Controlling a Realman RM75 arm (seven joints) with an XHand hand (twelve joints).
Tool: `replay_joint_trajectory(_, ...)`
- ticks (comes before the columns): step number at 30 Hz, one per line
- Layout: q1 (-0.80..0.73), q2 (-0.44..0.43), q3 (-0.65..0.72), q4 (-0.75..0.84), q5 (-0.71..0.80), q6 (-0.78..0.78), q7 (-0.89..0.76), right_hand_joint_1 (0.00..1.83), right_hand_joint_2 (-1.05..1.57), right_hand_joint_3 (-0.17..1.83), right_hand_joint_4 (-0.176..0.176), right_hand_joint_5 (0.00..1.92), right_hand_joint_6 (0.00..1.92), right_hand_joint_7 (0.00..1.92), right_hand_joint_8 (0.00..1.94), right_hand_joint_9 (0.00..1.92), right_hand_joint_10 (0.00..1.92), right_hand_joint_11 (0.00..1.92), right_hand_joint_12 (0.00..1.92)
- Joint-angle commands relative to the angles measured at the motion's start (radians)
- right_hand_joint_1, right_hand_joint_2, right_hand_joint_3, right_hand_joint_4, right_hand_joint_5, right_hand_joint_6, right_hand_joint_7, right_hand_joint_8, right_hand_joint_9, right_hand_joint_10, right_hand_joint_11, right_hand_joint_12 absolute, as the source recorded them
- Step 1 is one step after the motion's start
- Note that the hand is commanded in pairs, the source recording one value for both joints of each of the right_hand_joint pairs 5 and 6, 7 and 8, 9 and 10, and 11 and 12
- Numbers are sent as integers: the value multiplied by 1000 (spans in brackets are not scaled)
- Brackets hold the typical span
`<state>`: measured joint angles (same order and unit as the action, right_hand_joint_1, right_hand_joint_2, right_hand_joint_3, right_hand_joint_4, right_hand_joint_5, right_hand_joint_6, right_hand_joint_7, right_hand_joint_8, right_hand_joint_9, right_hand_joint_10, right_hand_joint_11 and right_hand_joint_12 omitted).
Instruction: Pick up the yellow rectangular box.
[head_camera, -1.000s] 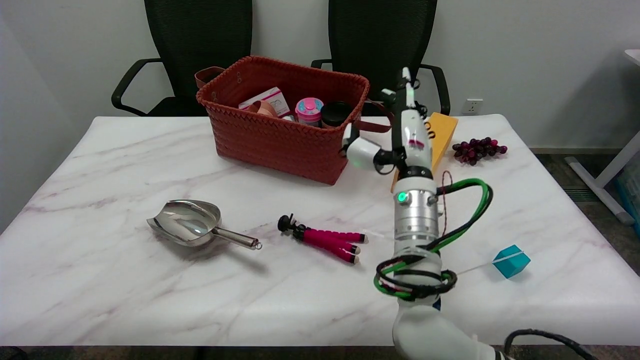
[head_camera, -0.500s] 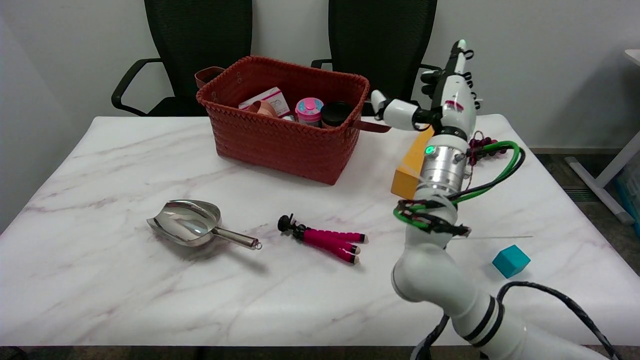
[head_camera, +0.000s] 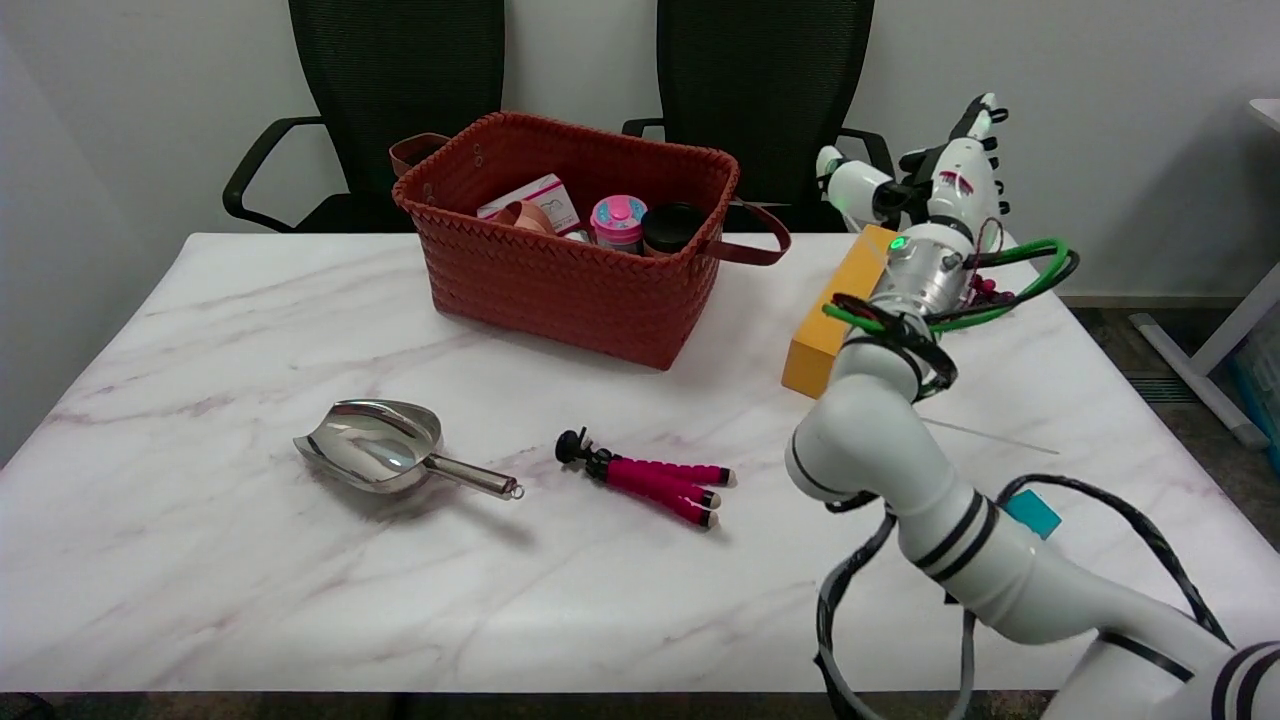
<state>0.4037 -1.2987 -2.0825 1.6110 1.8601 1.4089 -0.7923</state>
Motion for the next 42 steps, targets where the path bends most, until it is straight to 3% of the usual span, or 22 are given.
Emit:
replay_joint_trajectory(1,284,-12,-6,-288,266,117,-179,916,405,609,0,0,0,666,666,713,713,559,559)
replay_joint_trajectory(10,356,-5,8,-334,371,135,-272,910,421,498,0,0,0,684,684,713,713,499,499)
replay_joint_trajectory(15,410,-5,33,-337,406,171,-397,909,386,517,0,0,0,562,562,461,461,111,111)
replay_joint_trajectory(27,566,-10,23,-484,596,383,-476,877,398,457,0,0,0,465,465,469,469,224,224)
replay_joint_trajectory(34,627,-43,18,-599,608,391,-480,865,418,436,0,0,0,465,465,485,485,250,250)
replay_joint_trajectory(42,758,-126,20,-888,644,327,-466,855,435,393,0,0,0,484,484,520,520,309,309)
